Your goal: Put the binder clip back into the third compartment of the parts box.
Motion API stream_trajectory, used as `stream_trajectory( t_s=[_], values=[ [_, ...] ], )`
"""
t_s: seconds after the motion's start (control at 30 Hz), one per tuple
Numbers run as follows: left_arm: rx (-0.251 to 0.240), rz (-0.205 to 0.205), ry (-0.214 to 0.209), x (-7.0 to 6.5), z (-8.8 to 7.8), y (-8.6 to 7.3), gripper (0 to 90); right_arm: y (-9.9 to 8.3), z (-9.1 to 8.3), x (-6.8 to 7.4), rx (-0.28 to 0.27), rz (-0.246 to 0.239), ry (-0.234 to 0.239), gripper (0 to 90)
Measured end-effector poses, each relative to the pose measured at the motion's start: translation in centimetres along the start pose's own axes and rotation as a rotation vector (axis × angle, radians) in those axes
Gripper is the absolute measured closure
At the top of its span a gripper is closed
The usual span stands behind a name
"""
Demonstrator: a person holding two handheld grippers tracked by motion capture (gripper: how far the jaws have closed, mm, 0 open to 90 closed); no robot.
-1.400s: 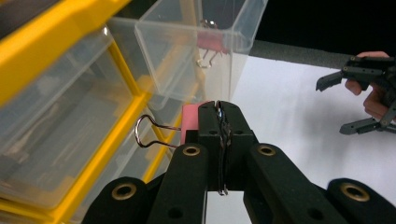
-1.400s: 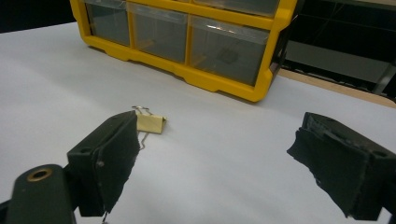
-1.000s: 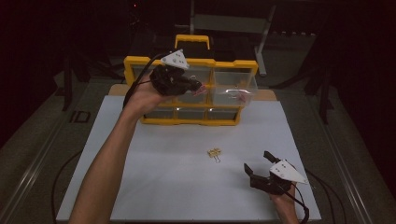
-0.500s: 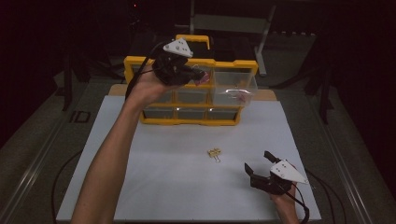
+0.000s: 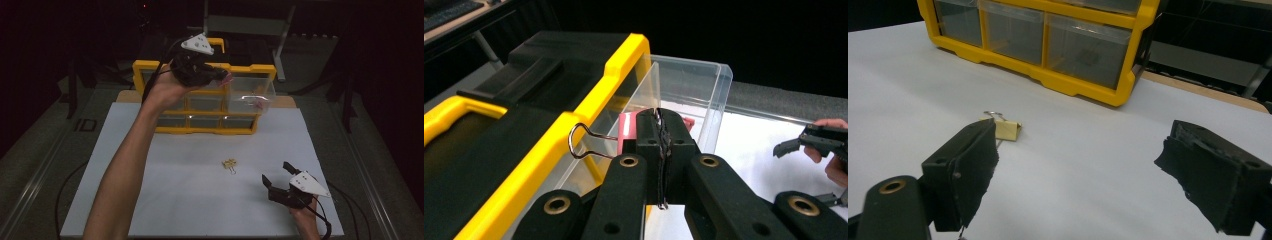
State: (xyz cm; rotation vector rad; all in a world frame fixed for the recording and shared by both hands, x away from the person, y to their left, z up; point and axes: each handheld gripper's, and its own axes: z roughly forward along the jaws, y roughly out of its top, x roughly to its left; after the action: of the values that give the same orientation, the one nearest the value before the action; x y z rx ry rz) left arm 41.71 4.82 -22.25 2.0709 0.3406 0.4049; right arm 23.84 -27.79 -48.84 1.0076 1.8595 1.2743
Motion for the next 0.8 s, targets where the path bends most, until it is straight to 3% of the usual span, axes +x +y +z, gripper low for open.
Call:
stream_trajectory(
  t_s=[0.57,0.7,0.8],
  values=[
    [0.0,0.026,-0.024,-0.9,2.3,2.1,89.3,0.0,-0.1,0.0,-0.003,0.002,0.0,13.1],
    [-0.001,0.024,-0.026,-1.0,2.6,2.3,89.4,0.0,0.0,0.0,-0.003,0.003,0.0,13.1],
    [-0.001,0.001,-0.038,-1.1,3.5,2.7,89.0,0.0,0.0,0.0,-0.004,0.003,0.001,13.0]
  ],
)
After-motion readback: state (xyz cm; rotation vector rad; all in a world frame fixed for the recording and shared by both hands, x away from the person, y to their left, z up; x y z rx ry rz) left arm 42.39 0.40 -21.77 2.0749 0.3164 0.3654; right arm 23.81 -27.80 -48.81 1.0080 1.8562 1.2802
